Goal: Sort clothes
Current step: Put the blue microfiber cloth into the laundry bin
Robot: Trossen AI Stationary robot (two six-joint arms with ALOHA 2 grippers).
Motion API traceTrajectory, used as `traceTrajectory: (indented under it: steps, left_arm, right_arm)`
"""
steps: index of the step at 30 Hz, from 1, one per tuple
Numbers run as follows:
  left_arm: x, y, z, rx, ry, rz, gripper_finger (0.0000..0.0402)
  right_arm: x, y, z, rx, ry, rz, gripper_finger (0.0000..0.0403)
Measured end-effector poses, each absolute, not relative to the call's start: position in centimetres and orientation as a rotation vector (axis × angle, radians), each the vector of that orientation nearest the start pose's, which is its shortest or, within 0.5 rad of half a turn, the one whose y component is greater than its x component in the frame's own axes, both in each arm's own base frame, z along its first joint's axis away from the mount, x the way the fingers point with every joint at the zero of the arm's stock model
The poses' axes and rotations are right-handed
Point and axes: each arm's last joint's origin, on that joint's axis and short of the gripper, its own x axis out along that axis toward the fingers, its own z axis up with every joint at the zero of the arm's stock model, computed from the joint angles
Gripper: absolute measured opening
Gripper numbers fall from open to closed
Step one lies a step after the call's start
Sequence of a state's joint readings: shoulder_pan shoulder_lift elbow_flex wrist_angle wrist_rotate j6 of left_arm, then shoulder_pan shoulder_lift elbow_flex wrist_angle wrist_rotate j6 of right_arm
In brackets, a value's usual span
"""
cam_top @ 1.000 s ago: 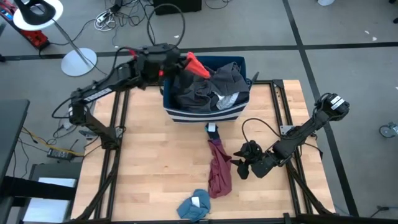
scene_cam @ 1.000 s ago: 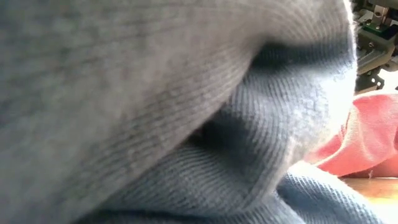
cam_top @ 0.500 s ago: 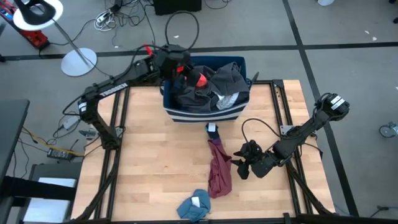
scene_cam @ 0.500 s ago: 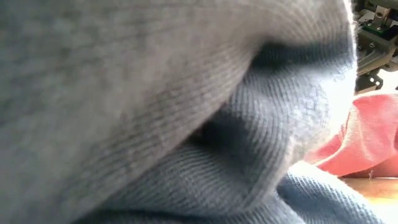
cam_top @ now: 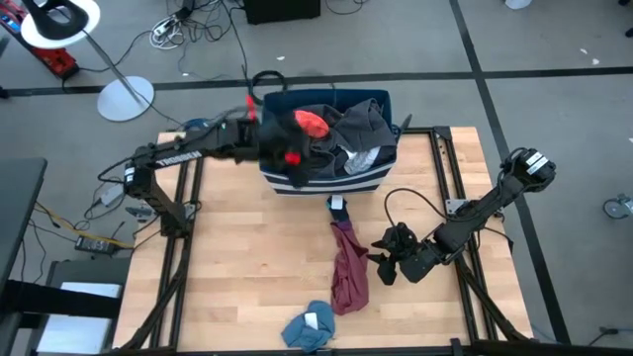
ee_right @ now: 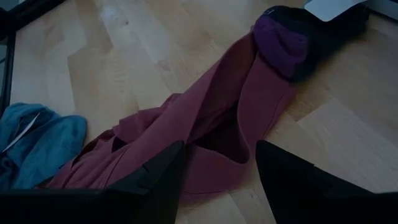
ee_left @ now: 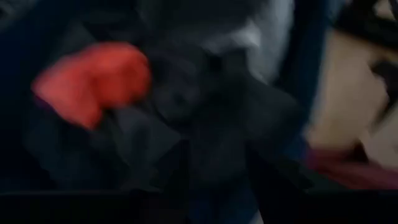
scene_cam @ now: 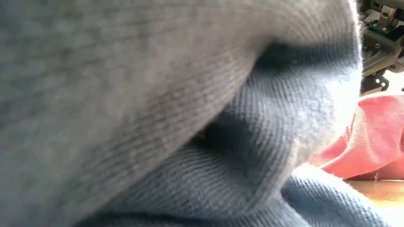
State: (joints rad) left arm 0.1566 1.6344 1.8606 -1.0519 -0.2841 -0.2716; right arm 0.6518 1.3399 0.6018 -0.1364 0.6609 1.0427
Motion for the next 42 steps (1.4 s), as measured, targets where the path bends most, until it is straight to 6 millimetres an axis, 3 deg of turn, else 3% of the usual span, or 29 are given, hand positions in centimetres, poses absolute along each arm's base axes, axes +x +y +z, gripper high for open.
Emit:
traceTrajectory:
  steps: [6, 14, 21, 33, 42]
  left_arm:
    - [31.7, -0.5, 40.3, -0.222, 0.850, 0.491, 0.0158]
    - [30.5, -8.9, 40.0, -0.362, 0.780, 0.473, 0.0158]
    - [30.5, -14.9, 37.3, -0.477, 0.818, 0.503, 0.0158]
    - [33.0, -22.2, 30.5, -0.682, 0.899, 0.540, 0.0158]
    - [35.4, -25.0, 26.1, -0.862, 0.939, 0.539, 0.0158]
  right_arm:
    - [20.1, 13.1, 17.1, 0.472, 0.593, -0.352, 0.0199]
    - [20.1, 13.1, 17.1, 0.481, 0.590, -0.352, 0.0199]
    - [20.2, 13.1, 17.1, 0.485, 0.586, -0.350, 0.0199]
    - [20.2, 13.2, 17.1, 0.485, 0.593, -0.347, 0.0199]
    - [20.0, 13.4, 17.0, 0.501, 0.618, -0.318, 0.0199]
